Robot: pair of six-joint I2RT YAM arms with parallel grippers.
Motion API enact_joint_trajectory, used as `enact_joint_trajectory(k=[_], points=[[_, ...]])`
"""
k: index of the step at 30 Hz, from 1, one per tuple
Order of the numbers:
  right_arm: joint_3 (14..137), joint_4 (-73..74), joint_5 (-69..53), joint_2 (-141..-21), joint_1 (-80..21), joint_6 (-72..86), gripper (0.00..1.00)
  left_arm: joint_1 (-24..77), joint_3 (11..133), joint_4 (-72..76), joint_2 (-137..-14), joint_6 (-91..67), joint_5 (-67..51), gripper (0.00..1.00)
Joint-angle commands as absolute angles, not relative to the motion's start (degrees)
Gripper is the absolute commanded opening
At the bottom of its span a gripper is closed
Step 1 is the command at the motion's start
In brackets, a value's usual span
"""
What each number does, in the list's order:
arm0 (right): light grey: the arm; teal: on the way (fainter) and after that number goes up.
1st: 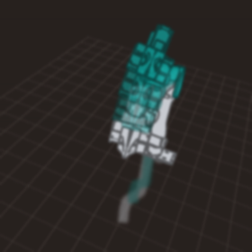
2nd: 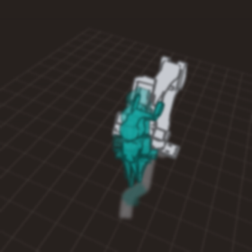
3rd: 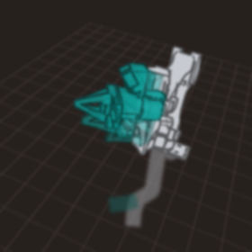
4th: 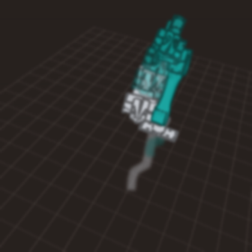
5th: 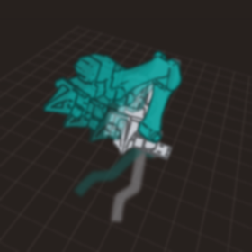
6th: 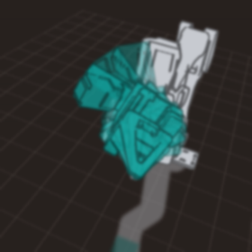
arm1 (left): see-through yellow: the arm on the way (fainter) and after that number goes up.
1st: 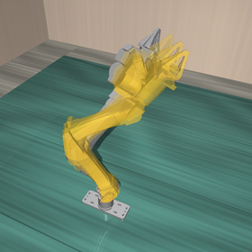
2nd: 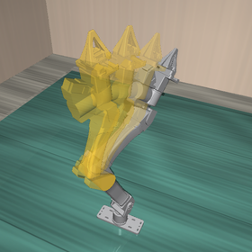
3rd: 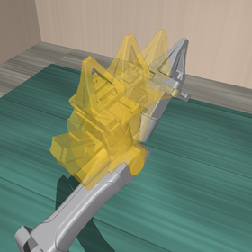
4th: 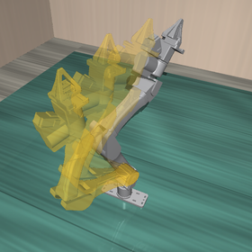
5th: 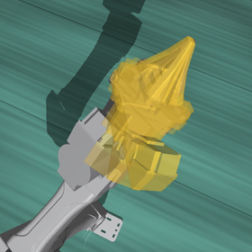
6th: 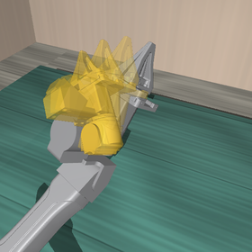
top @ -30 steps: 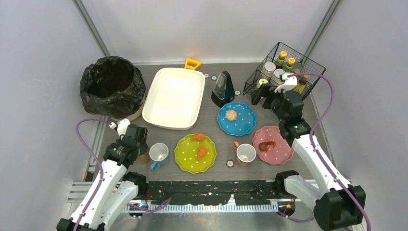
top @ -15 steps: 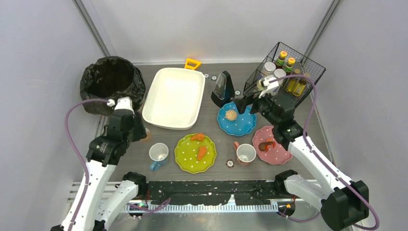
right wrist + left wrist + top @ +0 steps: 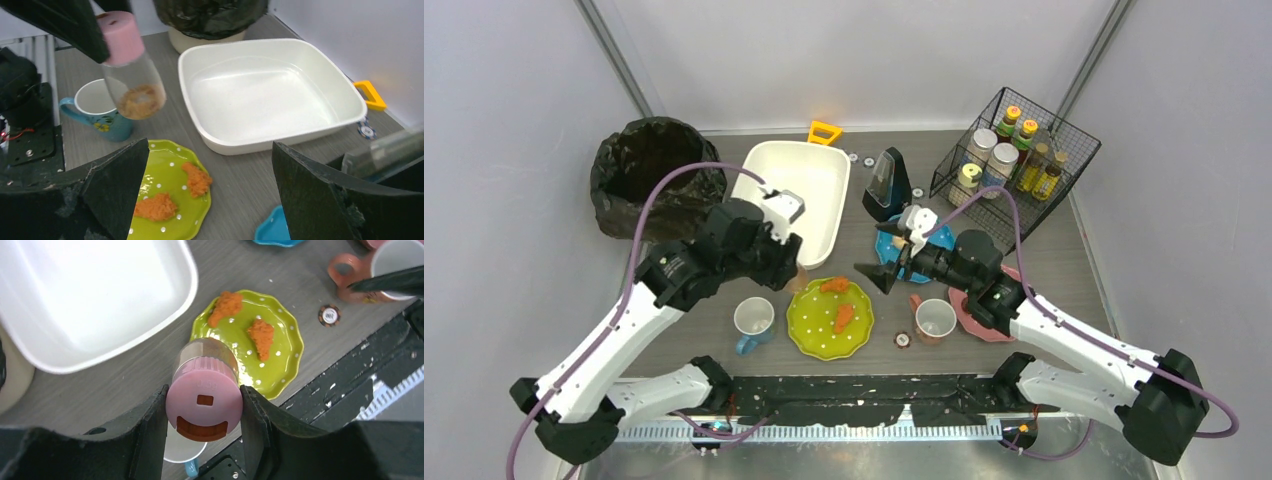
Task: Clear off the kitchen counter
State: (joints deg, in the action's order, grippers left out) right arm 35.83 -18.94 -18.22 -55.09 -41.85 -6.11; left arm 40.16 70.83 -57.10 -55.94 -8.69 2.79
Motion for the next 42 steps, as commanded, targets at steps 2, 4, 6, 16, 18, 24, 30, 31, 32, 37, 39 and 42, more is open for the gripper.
enact_joint_trajectory(k=[2,4,6,16,18,24,30,31,32,37,39,42], points=[[34.92,-24.88,-22.51,-53.52,-47.26,-12.18,0.99,46.6,76.16,-54.5,-58.7,-0.65,-2.69,0.0],[34.4,-25.0,-22.81,-53.33,-49.33,-13.43,0.99,48.63,76.75,-53.49,-59.45,1.55,-4.78,0.0],[34.19,-25.26,-23.03,-53.39,-51.01,-13.87,0.99,50.5,77.28,-52.74,-60.15,3.48,-6.38,0.0],[36.02,-25.95,-23.5,-56.96,-57.86,-14.11,0.97,57.6,79.69,-53.5,-63.29,9.83,-9.22,0.0],[36.93,-25.21,-23.88,-57.92,-58.52,-14.07,0.93,58.25,79.53,-53.57,-63.34,10.53,-9.41,0.0],[38.43,-23.89,-25.07,-59.73,-59.51,-13.55,0.79,59.3,77.92,-53.18,-62.34,12.46,-12.59,0.0],[39.06,-23.77,-25.12,-60.06,-59.94,-12.76,0.66,59.69,76.81,-53.35,-62.37,13.58,-14.17,0.02],[39.25,-23.32,-25.13,-60.09,-59.94,-12.68,0.62,59.76,76.66,-53.42,-62.42,13.8,-14.12,0.04],[39.36,-22.57,-25.14,-60.15,-59.94,-12.67,0.59,59.76,76.62,-53.64,-62.45,13.88,-13.93,0.07],[39.96,-20.32,-25.95,-59.91,-59.95,-12.65,0.29,59.75,76.57,-53.82,-61.8,13.97,-12.54,0.34],[39.73,-19.88,-25.93,-59.65,-59.94,-12.67,0.16,59.77,76.28,-53.56,-60.82,13.78,-11.54,0.49],[39.34,-18.72,-24.43,-58.73,-59.94,-12.99,0.07,59.75,75.51,-52.53,-58.04,13.24,-9.15,0.74]])
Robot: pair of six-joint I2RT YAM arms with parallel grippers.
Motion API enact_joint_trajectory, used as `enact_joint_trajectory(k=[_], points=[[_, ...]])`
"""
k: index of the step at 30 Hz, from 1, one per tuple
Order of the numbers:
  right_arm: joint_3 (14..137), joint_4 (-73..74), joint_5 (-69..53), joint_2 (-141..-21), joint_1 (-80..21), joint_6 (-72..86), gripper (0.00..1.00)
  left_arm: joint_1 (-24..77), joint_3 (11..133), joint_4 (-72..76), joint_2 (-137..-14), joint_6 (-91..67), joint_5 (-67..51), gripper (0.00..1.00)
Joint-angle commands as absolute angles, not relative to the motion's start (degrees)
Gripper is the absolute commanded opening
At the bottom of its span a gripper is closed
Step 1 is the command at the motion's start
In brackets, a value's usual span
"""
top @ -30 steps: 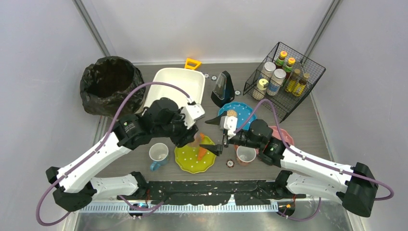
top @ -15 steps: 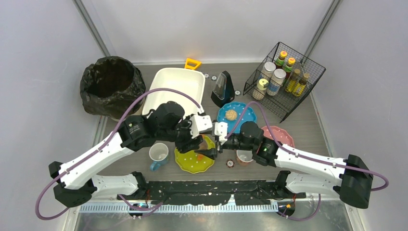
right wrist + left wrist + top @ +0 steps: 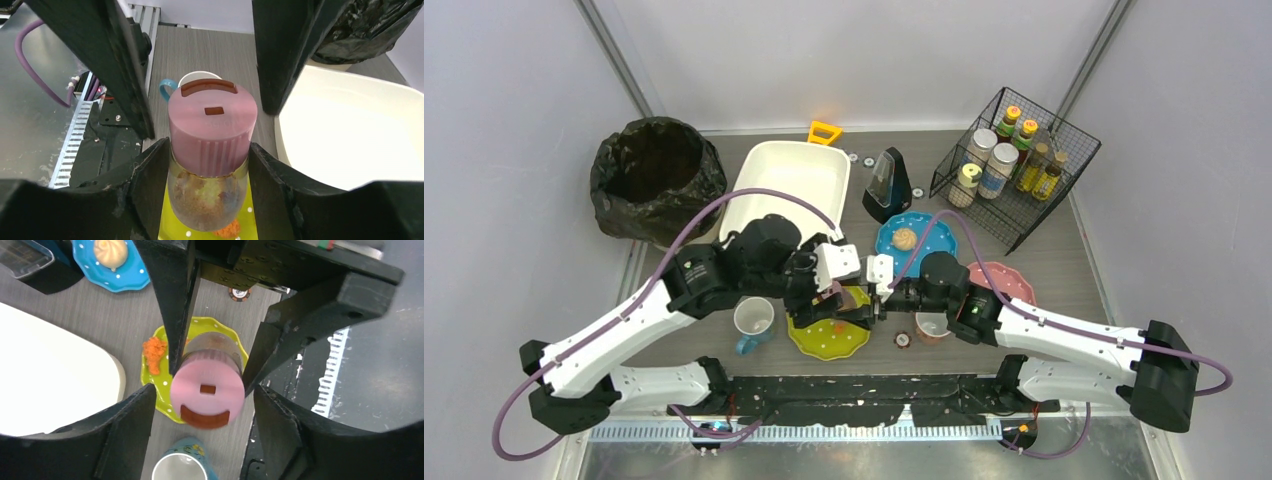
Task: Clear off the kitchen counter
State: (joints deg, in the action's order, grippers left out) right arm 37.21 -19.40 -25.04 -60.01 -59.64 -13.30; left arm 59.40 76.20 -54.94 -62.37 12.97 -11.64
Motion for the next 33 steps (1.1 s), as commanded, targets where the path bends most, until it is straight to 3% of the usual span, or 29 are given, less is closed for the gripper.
enact_joint_trajectory(k=[1,5,11,17,22,27,33], points=[[39.19,-18.33,-24.08,-58.55,-59.9,-13.11,0.06,59.76,75.18,-51.98,-56.89,13.08,-8.29,0.81],[39.35,-15.59,-21.51,-57.57,-59.72,-13.84,0.05,59.6,73.55,-49.18,-52.01,10.97,-3.01,0.99],[39.75,-12.77,-13.62,-55.91,-56.7,-13.19,0.05,56.26,70.21,-45.81,-44.94,6.18,8.36,1.0],[38.99,-15.09,-2.45,-53.05,-45.62,-7.29,0.05,41.22,61.6,-40.55,-38.76,-2.46,11.4,1.0],[37.57,-19.94,15.11,-51.83,-35.47,-3.56,0.05,35.21,54.19,-37.62,-35.15,-9.13,19.3,1.0],[36.48,-27.44,27.39,-53.46,-26.8,-1.1,0.05,33.15,48.17,-36.58,-32.29,-11.33,23.48,1.0],[35.24,-37.2,33.92,-59.59,-16.35,2.57,0.05,33.11,44.66,-34.06,-29.81,-9.35,26.3,0.99]])
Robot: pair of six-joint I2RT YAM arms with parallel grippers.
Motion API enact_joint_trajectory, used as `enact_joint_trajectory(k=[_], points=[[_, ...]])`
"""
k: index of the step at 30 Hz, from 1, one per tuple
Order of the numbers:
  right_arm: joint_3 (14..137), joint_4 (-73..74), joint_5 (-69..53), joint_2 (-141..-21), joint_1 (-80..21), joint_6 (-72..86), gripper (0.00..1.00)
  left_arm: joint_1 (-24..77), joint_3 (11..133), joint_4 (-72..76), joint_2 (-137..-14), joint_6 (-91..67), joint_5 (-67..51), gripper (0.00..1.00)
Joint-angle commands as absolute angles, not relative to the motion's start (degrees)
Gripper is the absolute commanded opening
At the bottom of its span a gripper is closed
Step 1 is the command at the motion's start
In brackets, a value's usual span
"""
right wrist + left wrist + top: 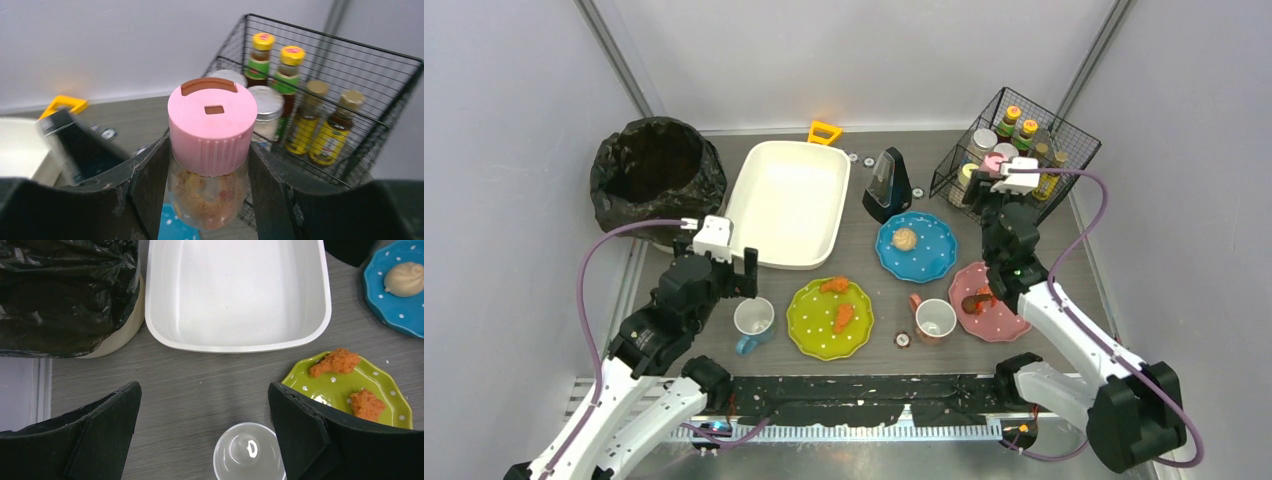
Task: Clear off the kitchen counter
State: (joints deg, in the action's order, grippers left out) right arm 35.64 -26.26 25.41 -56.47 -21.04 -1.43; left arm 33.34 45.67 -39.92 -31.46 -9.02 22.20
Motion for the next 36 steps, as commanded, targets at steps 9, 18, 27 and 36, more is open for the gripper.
enact_joint_trajectory(k=[9,18,27,36], points=[[34.36,-48.59,36.33,-71.79,-11.08,3.58,0.05,33.12,42.57,-33.03,-26.11,-9.4,33.43,0.98],[35.0,-45.89,38.74,-79.22,-10.53,10.76,0.06,33.05,42.0,-32.32,-25.33,-9.23,33.98,0.97],[39.37,-39.19,40.22,-84.54,-10.46,15.7,0.22,33.04,41.79,-32.08,-25.27,-9.14,33.79,0.96],[40.83,-38.55,43.07,-86.06,-10.46,17.42,0.27,33.03,41.46,-31.57,-24.11,-8.98,34.99,0.96]])
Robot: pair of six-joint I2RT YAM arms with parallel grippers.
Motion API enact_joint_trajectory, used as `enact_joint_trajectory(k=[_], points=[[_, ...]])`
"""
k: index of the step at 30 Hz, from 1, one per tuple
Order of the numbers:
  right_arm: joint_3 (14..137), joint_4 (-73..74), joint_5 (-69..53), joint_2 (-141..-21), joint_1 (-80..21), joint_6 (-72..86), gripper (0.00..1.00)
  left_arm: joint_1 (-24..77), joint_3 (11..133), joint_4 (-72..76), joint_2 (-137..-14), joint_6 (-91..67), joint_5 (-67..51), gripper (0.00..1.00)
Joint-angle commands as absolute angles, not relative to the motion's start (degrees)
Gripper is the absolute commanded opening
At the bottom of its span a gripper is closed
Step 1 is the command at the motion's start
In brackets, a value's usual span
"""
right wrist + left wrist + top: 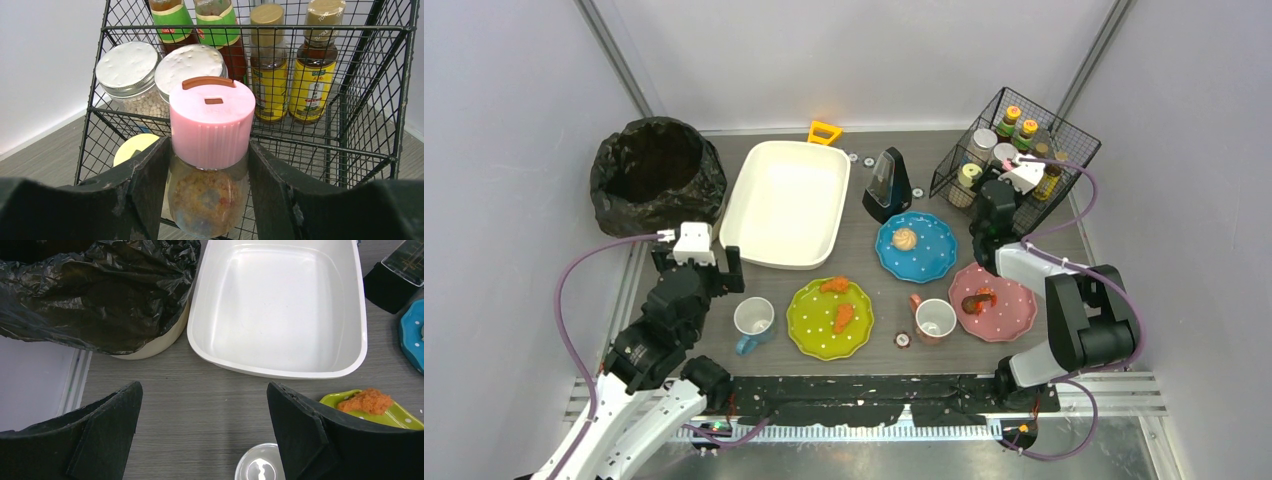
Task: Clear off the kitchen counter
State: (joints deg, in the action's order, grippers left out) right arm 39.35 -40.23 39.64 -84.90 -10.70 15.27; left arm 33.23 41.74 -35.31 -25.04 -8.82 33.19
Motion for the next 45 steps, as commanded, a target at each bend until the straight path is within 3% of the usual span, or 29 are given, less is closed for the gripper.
enact_joint_trajectory(k=[1,20,33,45], points=[[40.72,-38.77,43.84,-85.97,-10.46,17.49,0.28,32.99,41.36,-31.54,-24.03,-8.97,35.1,0.96],[36.0,-53.99,45.1,-88.51,-10.5,6.28,0.31,33.04,40.98,-30.86,-23.29,-8.79,35.37,0.95],[33.43,-57.86,40.89,-91.38,-10.48,4.4,0.49,33.05,40.79,-30.59,-22.89,-8.61,34.8,0.95],[35.46,-52.11,38.94,-91.18,-10.47,4.1,0.68,33.0,40.78,-30.58,-22.93,-8.6,34.54,0.95]])
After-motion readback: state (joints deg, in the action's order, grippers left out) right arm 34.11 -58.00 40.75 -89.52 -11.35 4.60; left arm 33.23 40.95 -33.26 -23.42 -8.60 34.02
